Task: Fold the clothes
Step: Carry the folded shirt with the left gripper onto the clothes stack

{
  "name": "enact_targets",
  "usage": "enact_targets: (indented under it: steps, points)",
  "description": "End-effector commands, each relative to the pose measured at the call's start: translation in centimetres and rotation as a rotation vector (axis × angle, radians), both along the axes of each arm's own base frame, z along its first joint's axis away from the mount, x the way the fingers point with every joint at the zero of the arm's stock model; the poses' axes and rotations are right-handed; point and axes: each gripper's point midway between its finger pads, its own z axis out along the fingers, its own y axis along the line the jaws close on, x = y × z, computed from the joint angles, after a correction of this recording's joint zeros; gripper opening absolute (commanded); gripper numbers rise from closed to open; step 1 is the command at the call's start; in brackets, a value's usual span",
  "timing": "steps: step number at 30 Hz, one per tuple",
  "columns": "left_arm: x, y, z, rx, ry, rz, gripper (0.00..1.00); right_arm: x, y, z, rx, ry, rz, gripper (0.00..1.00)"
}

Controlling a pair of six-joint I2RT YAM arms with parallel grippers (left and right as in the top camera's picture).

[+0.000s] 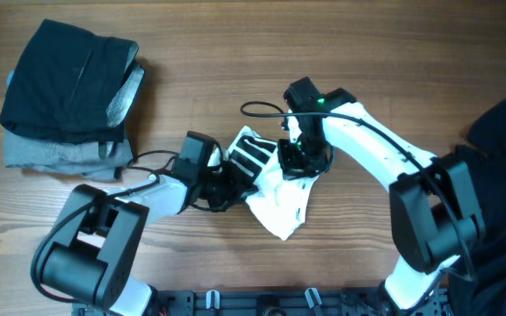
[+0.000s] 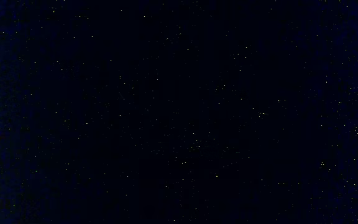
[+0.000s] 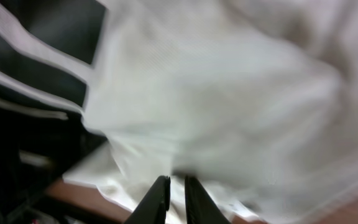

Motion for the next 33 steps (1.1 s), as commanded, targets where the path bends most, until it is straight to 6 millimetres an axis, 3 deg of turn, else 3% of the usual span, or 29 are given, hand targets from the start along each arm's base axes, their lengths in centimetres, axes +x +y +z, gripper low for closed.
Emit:
enact_targets:
  steps: [1, 2, 4, 7, 9, 12, 16, 18, 20, 21, 24, 28, 29, 30, 31, 32, 33]
  points:
    - [1.3, 4.2, 0.5, 0.139, -0.111, -0.036, 0.04, 2.8, -0.6, 7.0, 0.072, -0.207, -0.011, 0.15]
    - [1.9, 4.6, 1.9, 0.141, -0.129, -0.046, 0.04, 3.2, -1.0, 8.5, 0.090, -0.251, -0.027, 0.17]
    - [4.3, 5.4, 7.3, 0.113, -0.249, -0.076, 0.04, 4.3, -2.0, 11.5, 0.128, -0.353, -0.073, 0.19]
    - [8.0, 6.5, 14.6, 0.123, -0.457, -0.089, 0.04, 5.3, -3.0, 14.0, 0.159, -0.435, -0.138, 0.20]
    - [11.0, 7.4, 19.3, 0.135, -0.602, -0.072, 0.04, 5.6, -3.2, 14.9, 0.173, -0.465, -0.163, 0.20]
    - [15.8, 11.5, 25.0, 0.278, -0.808, 0.024, 0.04, 5.4, -3.3, 15.0, 0.174, -0.452, -0.190, 0.20]
    - [19.8, 17.2, 29.3, 0.414, -1.002, 0.132, 0.04, 4.8, -3.5, 14.7, 0.164, -0.420, -0.209, 0.19]
    - [21.3, 20.2, 29.7, 0.449, -1.037, 0.198, 0.04, 4.6, -3.5, 14.6, 0.158, -0.408, -0.209, 0.19]
    - [22.9, 23.6, 28.8, 0.489, -1.043, 0.253, 0.04, 4.3, -3.6, 14.5, 0.154, -0.397, -0.212, 0.19]
    - [23.9, 25.7, 27.3, 0.491, -1.026, 0.275, 0.04, 4.1, -3.7, 14.4, 0.150, -0.386, -0.216, 0.19]
    - [24.5, 29.2, 22.6, 0.450, -0.915, 0.307, 0.04, 3.8, -3.8, 14.3, 0.144, -0.365, -0.233, 0.18]
    - [23.0, 35.2, 16.4, 0.466, -0.720, 0.398, 0.04, 3.7, -3.8, 14.2, 0.142, -0.359, -0.241, 0.19]
    - [22.4, 36.8, 14.9, 0.467, -0.671, 0.430, 0.09, 3.7, -3.8, 14.2, 0.143, -0.359, -0.240, 0.18]
    - [21.8, 38.0, 14.0, 0.465, -0.633, 0.459, 0.41, 3.7, -3.8, 14.2, 0.143, -0.359, -0.240, 0.19]
    - [21.1, 39.4, 13.4, 0.464, -0.598, 0.497, 0.80, 3.7, -3.8, 14.2, 0.142, -0.358, -0.240, 0.19]
    - [20.3, 40.5, 13.2, 0.462, -0.571, 0.529, 1.00, 3.7, -3.8, 14.2, 0.142, -0.357, -0.240, 0.19]
    - [19.3, 41.8, 13.6, 0.454, -0.540, 0.572, 1.00, 3.7, -3.8, 14.2, 0.141, -0.357, -0.240, 0.19]
